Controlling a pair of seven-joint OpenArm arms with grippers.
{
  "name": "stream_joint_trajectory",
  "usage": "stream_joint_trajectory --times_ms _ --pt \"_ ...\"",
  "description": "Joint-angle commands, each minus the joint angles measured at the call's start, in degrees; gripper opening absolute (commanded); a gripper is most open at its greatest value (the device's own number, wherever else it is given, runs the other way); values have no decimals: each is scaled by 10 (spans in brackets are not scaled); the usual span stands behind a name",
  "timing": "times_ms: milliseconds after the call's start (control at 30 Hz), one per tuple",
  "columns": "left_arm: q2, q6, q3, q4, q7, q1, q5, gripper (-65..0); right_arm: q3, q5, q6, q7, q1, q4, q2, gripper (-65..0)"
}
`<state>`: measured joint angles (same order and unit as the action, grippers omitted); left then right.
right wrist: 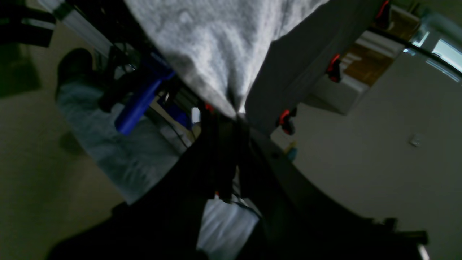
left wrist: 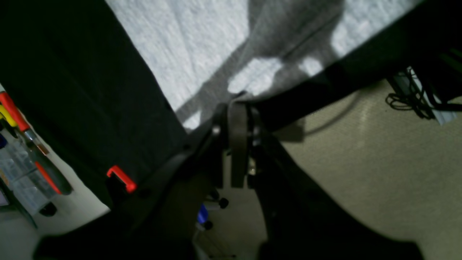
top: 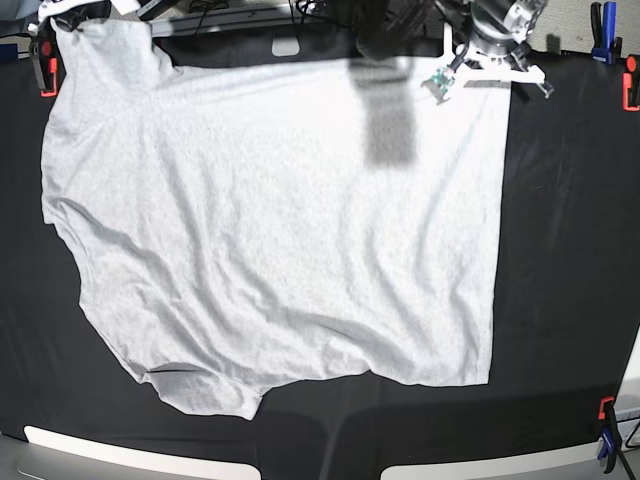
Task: Layout the t-shirt on the table in an organized manner, then fold the t-shirt properly
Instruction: 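Grasp the shoulder corner with the left gripper and pull both corners apart, then drag the held shoulder corners with both grippers across the table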
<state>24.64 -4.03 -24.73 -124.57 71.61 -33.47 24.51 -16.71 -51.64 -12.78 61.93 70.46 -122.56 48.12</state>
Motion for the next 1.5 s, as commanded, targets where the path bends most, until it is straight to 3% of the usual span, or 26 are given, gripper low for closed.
stream_joint_trajectory --times_ms 0,200,433,633,867,967,1200,1467 --pt "3 6 2 -10 2 -9 16 -650 2 -12 -10 17 20 -8 4 -650" --pt "3 7 3 -10 8 -38 51 -650 2 -63 -29 38 45 -8 4 -650" --pt "3 55 3 -10 12 -68 134 -650 1 -68 -29 51 45 -8 4 -650" --pt "3 56 3 -10 0 -65 136 -650 1 -108 -31 39 45 -10 4 -650" --pt "3 77 3 -10 -87 -65 136 -650 2 -103 -42 -3 45 -46 5 -650" --pt "3 82 3 -10 -126 -65 136 -650 2 -45 -35 -23 17 -51 4 -650" --pt "3 82 3 -10 -160 -40 136 -650 3 153 48 -46 -129 -51 4 -650" --pt "3 88 4 -10 -197 28 134 -650 3 255 75 -63 -280 -50 4 -650"
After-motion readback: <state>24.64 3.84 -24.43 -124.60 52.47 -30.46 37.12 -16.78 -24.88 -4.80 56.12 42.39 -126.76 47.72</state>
